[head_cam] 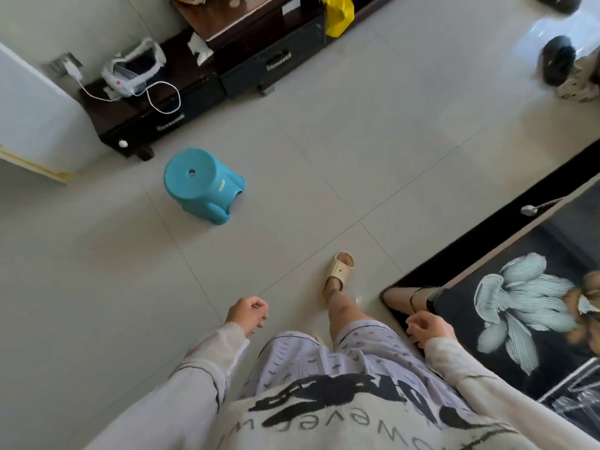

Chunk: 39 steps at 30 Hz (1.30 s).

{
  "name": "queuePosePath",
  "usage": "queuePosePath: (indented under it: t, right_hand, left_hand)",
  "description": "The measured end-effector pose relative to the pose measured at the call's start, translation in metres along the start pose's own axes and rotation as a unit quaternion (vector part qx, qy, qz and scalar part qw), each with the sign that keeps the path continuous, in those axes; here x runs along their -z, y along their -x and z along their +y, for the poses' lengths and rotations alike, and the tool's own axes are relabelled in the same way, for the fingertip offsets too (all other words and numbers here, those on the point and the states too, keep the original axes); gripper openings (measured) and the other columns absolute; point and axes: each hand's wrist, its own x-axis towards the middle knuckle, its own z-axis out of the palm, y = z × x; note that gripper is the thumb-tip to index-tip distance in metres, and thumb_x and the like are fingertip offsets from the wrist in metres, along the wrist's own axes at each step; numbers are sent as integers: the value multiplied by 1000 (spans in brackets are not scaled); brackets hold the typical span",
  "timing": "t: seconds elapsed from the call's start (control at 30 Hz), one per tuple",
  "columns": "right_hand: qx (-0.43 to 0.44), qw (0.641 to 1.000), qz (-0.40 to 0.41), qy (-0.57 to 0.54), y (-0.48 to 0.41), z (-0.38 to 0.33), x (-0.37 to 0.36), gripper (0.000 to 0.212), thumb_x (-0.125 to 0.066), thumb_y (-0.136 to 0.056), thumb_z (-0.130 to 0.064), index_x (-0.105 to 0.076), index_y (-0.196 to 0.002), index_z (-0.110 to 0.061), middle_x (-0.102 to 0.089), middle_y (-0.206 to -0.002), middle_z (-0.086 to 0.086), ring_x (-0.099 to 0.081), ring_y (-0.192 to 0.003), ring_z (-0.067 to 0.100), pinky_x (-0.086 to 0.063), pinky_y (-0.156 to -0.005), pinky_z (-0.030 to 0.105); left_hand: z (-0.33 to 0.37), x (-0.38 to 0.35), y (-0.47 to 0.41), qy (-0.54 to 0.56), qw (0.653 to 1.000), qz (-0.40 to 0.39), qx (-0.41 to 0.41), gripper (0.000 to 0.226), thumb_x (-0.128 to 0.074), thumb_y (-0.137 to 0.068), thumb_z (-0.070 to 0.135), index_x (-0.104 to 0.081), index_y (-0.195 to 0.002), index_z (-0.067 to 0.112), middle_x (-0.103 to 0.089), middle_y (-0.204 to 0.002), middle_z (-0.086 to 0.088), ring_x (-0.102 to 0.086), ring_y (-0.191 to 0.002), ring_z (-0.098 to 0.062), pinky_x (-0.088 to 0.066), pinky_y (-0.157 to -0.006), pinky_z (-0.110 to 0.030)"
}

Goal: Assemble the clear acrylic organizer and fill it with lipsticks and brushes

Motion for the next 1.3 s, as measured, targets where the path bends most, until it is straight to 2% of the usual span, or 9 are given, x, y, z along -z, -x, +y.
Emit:
queuePosePath:
  t: [0.13, 0.27, 0.4, 0.53, 0.63, 0.83, 0.93, 1.17, 1.3]
  right_hand:
    - [-6, 1000, 19, -6, -35, -52, 36, 21, -55, -84, -6, -68, -101, -2, -69, -104, 19, -62, -101, 31, -45, -86, 30]
    - [-6, 998, 36, -53, -70, -92, 83, 21, -56, -84, -5, -67, -101, 0, -70, -98, 19, -64, -71, 9, -46, -75, 25]
    - [-21, 994, 52, -97, -96, -116, 124, 21, -52, -85, 0, -65, -101, 3, -70, -100, 24, -60, -74, 25, -43, -63, 19]
    - [-53, 985, 75, -148, -115, -128, 155, 20, -50, -86, 0, -65, -100, 2, -70, -98, 24, -60, -75, 22, -42, -55, 11]
    - [-98, 973, 90, -189, -125, -132, 169, 21, -50, -86, -1, -65, -101, 0, -70, -94, 21, -60, -75, 21, -41, -48, 7]
    - [-204, 928, 132, -281, -143, -145, 183, 22, -52, -85, -2, -67, -101, -2, -70, -102, 20, -65, -99, 32, -49, -78, 27]
    - [-261, 895, 147, -329, -151, -157, 188, 20, -53, -85, -3, -68, -98, -3, -70, -103, 21, -64, -99, 34, -50, -93, 39]
    - [-315, 856, 143, -385, -171, -183, 204, 20, -54, -85, -6, -67, -99, -2, -69, -107, 15, -60, -104, 29, -43, -86, 27]
    - [-340, 832, 135, -418, -191, -186, 223, 21, -53, -87, -7, -67, -102, -2, -68, -111, 15, -59, -107, 29, -43, -91, 28]
  left_hand:
    - [40, 5, -22, -42, 999, -11, 30, 32, -49, -84, 4, -51, -56, 19, -54, -57, 0, -45, -47, -14, -34, -45, -20]
    - [97, 15, -44, -121, 992, -21, 28, 35, -52, -87, 11, -49, -55, 24, -53, -57, 6, -50, -56, -16, -36, -57, -22]
    - [166, 23, -73, -176, 983, -45, -5, 27, -52, -89, 15, -51, -62, 23, -58, -80, -4, -50, -80, -19, -33, -73, -18]
    - [242, 24, -108, -202, 977, -54, -45, 23, -50, -88, 9, -54, -67, 18, -59, -76, -8, -49, -54, -14, -37, -62, -21]
    - [303, 19, -138, -215, 972, -71, -72, 27, -50, -87, 4, -53, -63, 15, -56, -63, -6, -46, -49, -16, -35, -50, -22]
    - [439, 0, -193, -311, 932, -116, -146, 35, -48, -86, 0, -49, -57, 17, -51, -57, -3, -42, -46, -17, -28, -46, -21]
    - [513, -13, -209, -346, 910, -137, -180, 36, -47, -87, -2, -47, -56, 17, -49, -56, -3, -41, -39, -12, -25, -45, -18]
    - [650, -61, -212, -394, 868, -174, -247, 35, -46, -85, -6, -48, -58, 16, -48, -58, -3, -40, -20, 3, -25, -27, -7]
    - [689, -97, -205, -440, 838, -196, -258, 34, -45, -87, -3, -48, -60, 18, -51, -60, -1, -46, -26, 2, -31, -34, -13]
